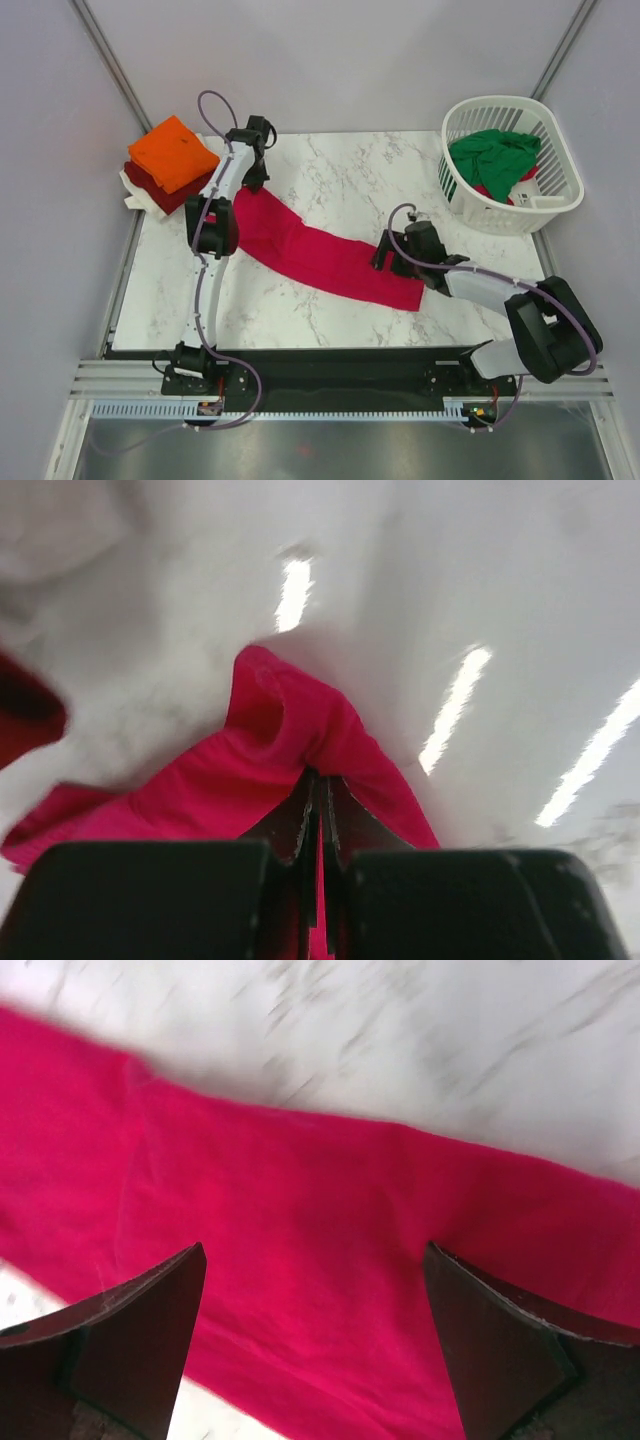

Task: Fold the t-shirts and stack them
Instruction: Fold the tshirt

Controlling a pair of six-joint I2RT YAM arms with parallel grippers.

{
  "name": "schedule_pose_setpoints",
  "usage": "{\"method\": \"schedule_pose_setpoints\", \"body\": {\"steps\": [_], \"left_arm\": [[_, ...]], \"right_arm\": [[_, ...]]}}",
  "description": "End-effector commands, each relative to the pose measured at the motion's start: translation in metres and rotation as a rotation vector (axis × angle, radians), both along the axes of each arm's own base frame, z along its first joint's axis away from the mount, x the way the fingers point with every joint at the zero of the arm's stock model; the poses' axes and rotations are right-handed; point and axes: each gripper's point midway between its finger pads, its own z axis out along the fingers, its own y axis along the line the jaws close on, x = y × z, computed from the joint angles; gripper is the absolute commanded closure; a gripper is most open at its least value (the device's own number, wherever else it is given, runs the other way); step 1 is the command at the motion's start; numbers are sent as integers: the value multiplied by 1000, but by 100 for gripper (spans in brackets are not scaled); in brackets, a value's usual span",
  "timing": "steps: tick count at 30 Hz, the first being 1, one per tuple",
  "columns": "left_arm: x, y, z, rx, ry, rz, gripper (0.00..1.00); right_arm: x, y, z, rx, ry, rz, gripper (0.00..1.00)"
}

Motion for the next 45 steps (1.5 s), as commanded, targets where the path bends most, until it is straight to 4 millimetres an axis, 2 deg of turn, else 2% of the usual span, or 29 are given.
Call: {"method": "schedule_pose_setpoints", "body": {"steps": [1, 5, 6, 7, 8, 9, 12, 13, 14, 15, 17, 19, 21, 25, 26, 28, 29, 30, 31, 32, 33, 34, 35, 36, 37, 38, 39, 40, 45], "left_arm": [[41, -47, -18, -123, -90, -117, 96], [77, -91, -8, -335, -249, -182, 92], [84, -107, 1, -380, -286, -216, 90], [95, -118, 14, -415, -342, -251, 85], [102, -134, 39, -474, -401, -308, 81], [104, -151, 55, -507, -441, -356, 77], [103, -198, 134, -563, -614, -553, 30], [103, -206, 155, -541, -665, -597, 6], [99, -212, 171, -496, -700, -667, 0], [87, -223, 214, -476, -770, -720, 0], [84, -210, 243, -379, -828, -699, 0], [75, -179, 295, -327, -909, -622, 0], [68, -141, 290, -342, -866, -503, 0], [0, -74, 313, -371, -828, -295, 0], [-15, -67, 318, -369, -830, -289, 0], [-59, -55, 316, -352, -807, -268, 1], [-75, -52, 312, -355, -791, -264, 1], [-90, -49, 304, -362, -768, -250, 1], [-111, -49, 273, -382, -697, -226, 1], [-133, -45, 284, -391, -732, -232, 2], [-149, -47, 279, -412, -719, -253, 3], [-163, -44, 253, -406, -666, -245, 3], [-184, -39, 257, -403, -679, -240, 5], [-195, -35, 250, -398, -668, -228, 8], [-210, -33, 226, -405, -613, -201, 9], [-221, -33, 223, -418, -613, -197, 9], [-234, -33, 229, -438, -648, -197, 10], [-246, -35, 216, -463, -620, -187, 10], [-273, -33, 203, -486, -592, -183, 11]], "right_arm": [[-106, 52, -36, 114, 305, 161, 2], [-174, 144, 13, 222, 276, 481, 2], [-187, 161, 25, 217, 243, 586, 2], [-204, 196, 61, 241, 164, 742, 2], [-207, 196, 63, 163, 142, 795, 2], [-202, 199, 66, 101, 83, 852, 2], [-181, 208, 93, 45, -60, 903, 2], [-175, 212, 107, 30, -91, 910, 2], [-168, 212, 114, 2, -125, 902, 2], [-159, 216, 128, -18, -180, 911, 2], [-139, 211, 140, -65, -241, 855, 2], [-100, 200, 162, -116, -343, 724, 2], [-63, 191, 175, -130, -378, 614, 2], [31, 170, 178, -146, -369, 448, 2], [50, 172, 155, -187, -333, 438, 2], [93, 175, 164, -184, -359, 398, 2], [110, 183, 127, -215, -304, 417, 2], [132, 196, 144, -176, -342, 415, 2], [147, 201, 135, -138, -322, 443, 2], [162, 207, 95, -138, -258, 443, 2], [191, 212, 115, -85, -302, 411, 2], [203, 217, 108, -54, -290, 414, 2], [207, 231, 70, 10, -211, 444, 2], [229, 238, 92, 63, -268, 436, 2], [236, 246, 88, 88, -274, 443, 2], [242, 252, 56, 89, -239, 449, 2], [252, 260, 71, 109, -288, 448, 3], [256, 262, 49, 109, -268, 443, 3], [259, 273, 34, 200, -257, 408, 11]]}}
